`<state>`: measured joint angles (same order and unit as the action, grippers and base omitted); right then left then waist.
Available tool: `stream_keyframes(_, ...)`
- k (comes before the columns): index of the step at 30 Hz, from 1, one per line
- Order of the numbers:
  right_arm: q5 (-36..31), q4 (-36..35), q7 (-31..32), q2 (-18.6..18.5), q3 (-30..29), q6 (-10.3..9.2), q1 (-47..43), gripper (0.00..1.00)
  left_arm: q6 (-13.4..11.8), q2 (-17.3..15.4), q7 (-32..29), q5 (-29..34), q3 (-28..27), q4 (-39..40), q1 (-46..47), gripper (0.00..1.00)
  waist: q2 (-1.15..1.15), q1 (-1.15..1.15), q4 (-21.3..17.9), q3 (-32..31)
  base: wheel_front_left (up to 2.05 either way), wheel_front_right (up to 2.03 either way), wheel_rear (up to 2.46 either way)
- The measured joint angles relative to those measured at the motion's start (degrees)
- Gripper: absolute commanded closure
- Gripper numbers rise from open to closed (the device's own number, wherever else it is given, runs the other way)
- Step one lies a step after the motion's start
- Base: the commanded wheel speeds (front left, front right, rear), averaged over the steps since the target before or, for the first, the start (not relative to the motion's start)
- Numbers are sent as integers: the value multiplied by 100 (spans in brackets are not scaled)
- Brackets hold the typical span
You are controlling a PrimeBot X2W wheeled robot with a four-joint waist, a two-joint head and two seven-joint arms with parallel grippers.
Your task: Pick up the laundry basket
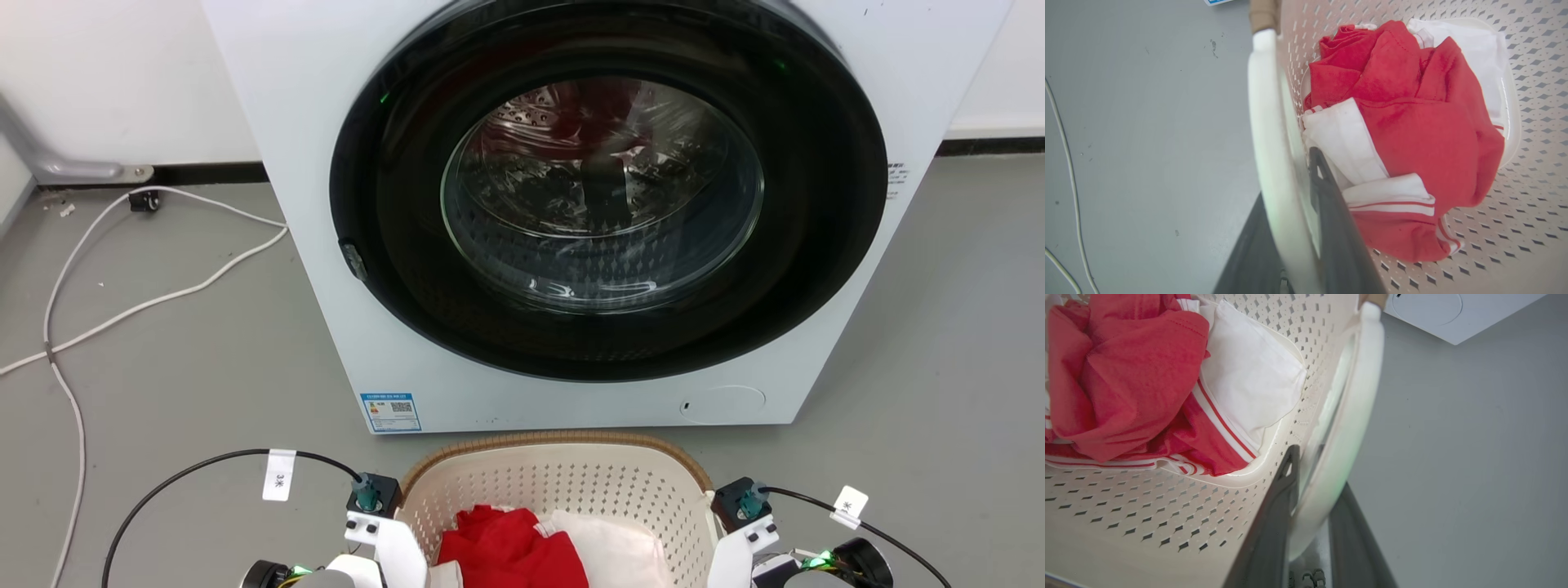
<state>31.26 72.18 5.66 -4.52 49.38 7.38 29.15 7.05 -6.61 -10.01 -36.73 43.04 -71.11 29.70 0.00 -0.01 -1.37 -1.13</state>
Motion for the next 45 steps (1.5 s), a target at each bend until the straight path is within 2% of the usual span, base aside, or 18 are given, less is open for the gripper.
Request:
stream_keyframes(18,831,-283,624,-149,786,0,-19,100,0,-122,-555,-594,546,92,-5,100,0,1,25,-194,0,0,0)
stream_keyframes(45,1662,-294,689,-249,1655,0,36,100,1,-205,-590,-1260,1132,146,-5,100,0,1,36,-174,0,0,0)
